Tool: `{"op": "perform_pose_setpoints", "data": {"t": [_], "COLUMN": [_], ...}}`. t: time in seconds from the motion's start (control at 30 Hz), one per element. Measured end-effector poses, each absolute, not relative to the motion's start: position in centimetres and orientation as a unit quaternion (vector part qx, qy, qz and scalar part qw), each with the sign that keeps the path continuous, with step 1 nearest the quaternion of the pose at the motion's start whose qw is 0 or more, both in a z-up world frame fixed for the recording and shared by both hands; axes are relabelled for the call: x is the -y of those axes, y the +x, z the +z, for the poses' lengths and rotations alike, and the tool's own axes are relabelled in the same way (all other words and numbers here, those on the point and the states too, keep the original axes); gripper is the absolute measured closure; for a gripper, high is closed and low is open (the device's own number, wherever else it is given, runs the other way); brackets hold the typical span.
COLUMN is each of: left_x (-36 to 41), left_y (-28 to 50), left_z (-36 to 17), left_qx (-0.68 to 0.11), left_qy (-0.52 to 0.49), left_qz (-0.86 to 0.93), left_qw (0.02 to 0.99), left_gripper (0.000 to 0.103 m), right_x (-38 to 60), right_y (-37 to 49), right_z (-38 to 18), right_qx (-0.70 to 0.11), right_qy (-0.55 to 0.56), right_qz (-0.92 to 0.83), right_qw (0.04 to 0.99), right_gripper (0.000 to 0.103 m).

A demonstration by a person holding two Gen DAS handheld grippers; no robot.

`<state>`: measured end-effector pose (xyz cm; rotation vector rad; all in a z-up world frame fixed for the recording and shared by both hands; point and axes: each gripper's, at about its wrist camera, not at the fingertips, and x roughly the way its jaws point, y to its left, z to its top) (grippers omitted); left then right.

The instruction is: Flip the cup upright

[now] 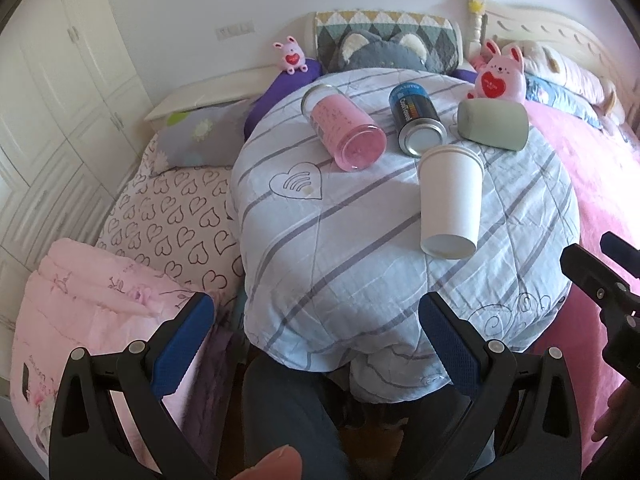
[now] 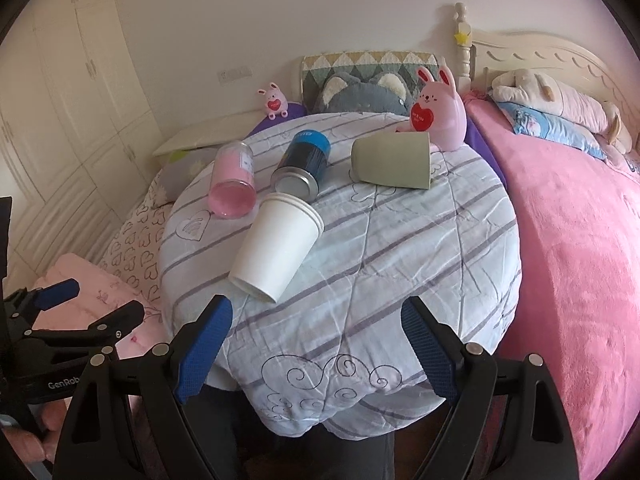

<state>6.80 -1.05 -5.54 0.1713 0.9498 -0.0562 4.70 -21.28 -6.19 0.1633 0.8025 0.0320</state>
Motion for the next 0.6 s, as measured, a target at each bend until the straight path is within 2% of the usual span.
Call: {"op": "perform_pose_setpoints", "data": {"t": [0.6], "left_x": [0.4], "left_y": [5.7], "left_z": [-5.1], "left_qx": [-0.45], "left_qy": [0.07], "left_qz": [-0.026], "left_qw": [0.89], "left_gripper": [0.0], "right_x": [20.9], "right_y": [3.2], "right_z": [-5.2], "right_qx": [-0.376], "right_qy": [0.069], "right_qz": [0.004], "right_qw": [0.924], "right_gripper": [0.015]}}
